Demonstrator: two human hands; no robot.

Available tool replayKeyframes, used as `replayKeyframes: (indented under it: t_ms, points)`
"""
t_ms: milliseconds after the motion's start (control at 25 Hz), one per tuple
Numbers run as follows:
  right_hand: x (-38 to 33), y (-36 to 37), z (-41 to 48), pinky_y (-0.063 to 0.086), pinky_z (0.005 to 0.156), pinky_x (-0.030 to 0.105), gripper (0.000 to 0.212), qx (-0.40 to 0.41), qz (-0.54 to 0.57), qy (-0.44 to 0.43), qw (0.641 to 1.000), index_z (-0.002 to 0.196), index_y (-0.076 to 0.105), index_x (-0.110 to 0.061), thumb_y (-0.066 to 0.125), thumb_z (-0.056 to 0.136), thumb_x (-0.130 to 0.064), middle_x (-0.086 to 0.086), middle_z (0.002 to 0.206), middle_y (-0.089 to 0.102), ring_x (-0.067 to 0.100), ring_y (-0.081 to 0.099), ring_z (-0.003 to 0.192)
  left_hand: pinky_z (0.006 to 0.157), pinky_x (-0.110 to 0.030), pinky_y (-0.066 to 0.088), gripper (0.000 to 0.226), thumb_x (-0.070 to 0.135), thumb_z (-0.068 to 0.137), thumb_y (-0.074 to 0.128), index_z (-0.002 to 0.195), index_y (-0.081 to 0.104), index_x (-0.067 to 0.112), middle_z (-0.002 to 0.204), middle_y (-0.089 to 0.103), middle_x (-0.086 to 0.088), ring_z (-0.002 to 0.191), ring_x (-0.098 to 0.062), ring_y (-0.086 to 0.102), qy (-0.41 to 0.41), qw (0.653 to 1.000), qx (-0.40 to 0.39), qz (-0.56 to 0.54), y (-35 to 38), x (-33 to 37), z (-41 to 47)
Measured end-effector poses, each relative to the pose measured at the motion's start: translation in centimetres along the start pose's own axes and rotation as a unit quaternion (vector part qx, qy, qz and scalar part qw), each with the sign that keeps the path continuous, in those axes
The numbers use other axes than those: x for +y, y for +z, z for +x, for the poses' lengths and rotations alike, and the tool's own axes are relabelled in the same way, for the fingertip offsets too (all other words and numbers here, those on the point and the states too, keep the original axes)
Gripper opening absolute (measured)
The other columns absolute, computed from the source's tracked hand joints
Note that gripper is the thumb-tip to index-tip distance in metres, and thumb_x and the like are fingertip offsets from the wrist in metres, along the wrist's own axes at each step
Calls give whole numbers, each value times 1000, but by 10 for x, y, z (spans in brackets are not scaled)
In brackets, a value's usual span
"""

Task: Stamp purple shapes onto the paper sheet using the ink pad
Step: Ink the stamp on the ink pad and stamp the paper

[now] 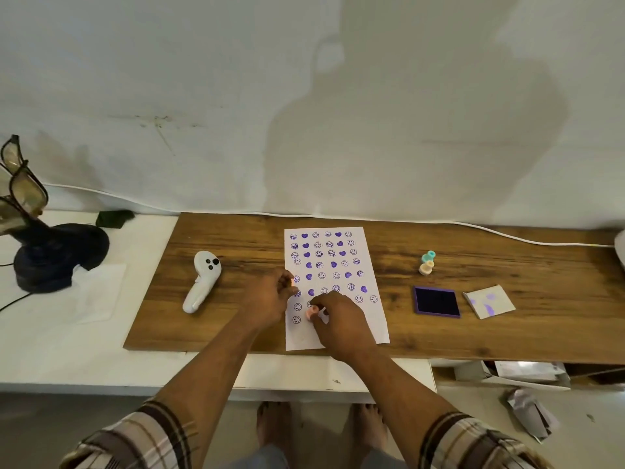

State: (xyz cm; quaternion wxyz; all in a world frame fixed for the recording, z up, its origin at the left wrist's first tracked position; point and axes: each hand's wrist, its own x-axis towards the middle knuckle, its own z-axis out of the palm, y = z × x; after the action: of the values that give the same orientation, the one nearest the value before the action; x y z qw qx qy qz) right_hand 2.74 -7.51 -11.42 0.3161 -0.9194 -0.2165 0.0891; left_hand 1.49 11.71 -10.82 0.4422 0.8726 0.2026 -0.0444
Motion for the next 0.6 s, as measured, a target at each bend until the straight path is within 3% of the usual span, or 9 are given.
replayKeyframes:
  t_ms: [200, 320, 600]
  points:
    - [-5, 0, 2, 48, 99, 31, 33, -16, -45, -17, 999, 130, 69, -19, 63, 102, -35, 3, 127, 71, 23, 64, 112, 87, -30, 55, 33, 26, 94, 73, 123, 65, 14, 123, 74, -6, 106, -22, 70, 15, 998, 1, 55, -2, 8, -3]
    - [-6, 0, 2, 50, 101, 34, 33, -27, -67, -27, 997, 131, 68, -18, 62, 103, -34, 3, 128, 70, 24, 63, 114, 92, -35, 57, 32, 27, 94, 72, 123, 64, 14, 124, 73, -7, 107, -23, 69, 13, 998, -1, 54, -1, 10, -5]
    - [-4, 1, 3, 50, 103, 36, 35, -40, -95, -34, 994, 135, 66, -19, 63, 103, -33, 4, 132, 69, 25, 61, 116, 85, -29, 55, 33, 27, 94, 73, 123, 63, 15, 126, 72, -7, 107, -23, 69, 0, 999, -2, 49, -2, 12, -5]
